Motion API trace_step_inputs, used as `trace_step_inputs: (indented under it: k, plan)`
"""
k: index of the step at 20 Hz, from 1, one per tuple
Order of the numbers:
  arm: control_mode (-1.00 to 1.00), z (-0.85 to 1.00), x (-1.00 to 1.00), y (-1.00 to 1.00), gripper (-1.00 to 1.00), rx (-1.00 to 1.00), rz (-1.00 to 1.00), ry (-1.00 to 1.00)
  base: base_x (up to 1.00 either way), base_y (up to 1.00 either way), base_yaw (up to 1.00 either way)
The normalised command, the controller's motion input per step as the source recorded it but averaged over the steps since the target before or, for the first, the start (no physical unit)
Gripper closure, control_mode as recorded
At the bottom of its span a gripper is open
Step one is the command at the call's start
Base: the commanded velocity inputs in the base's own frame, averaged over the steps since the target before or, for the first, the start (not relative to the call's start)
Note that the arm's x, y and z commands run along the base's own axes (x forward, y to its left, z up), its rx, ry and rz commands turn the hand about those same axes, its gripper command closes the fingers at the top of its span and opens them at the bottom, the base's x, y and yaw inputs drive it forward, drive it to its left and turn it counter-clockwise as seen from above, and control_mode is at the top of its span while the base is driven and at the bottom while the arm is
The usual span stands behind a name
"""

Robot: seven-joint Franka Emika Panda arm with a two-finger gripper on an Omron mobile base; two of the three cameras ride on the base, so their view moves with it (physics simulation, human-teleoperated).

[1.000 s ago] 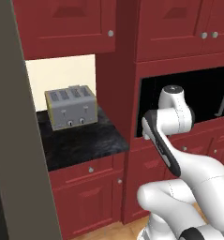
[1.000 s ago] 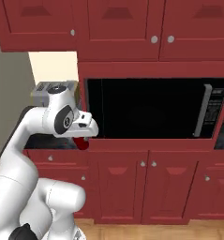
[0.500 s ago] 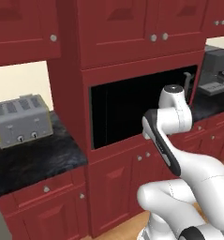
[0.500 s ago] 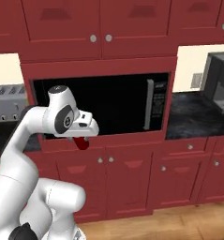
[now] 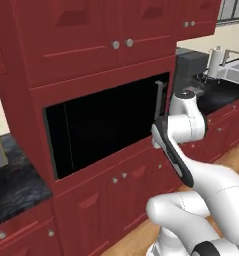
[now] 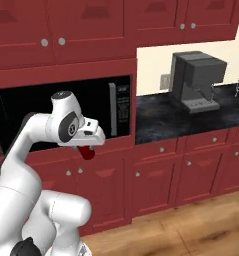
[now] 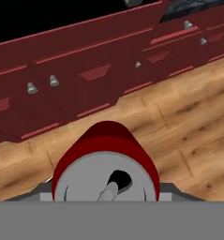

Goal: Four empty soda cans are scattered around the kitchen. Gather all the cans and cluster them next to the stove for recycling.

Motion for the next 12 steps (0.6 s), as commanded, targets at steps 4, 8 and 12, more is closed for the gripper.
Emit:
trace_step_inputs:
  k: [4, 8, 12]
  plan:
    - [1.00, 0.00, 0.00, 0.00, 1.00, 0.00, 0.00, 0.00, 0.01, -0.37, -0.38]
    - [1.00, 0.00, 0.00, 0.00, 1.00, 0.00, 0.00, 0.00, 0.00, -0.19, -0.44]
    - [1.00, 0.00, 0.00, 0.00, 1.00, 0.00, 0.00, 0.00, 0.00, -0.11, -0.46]
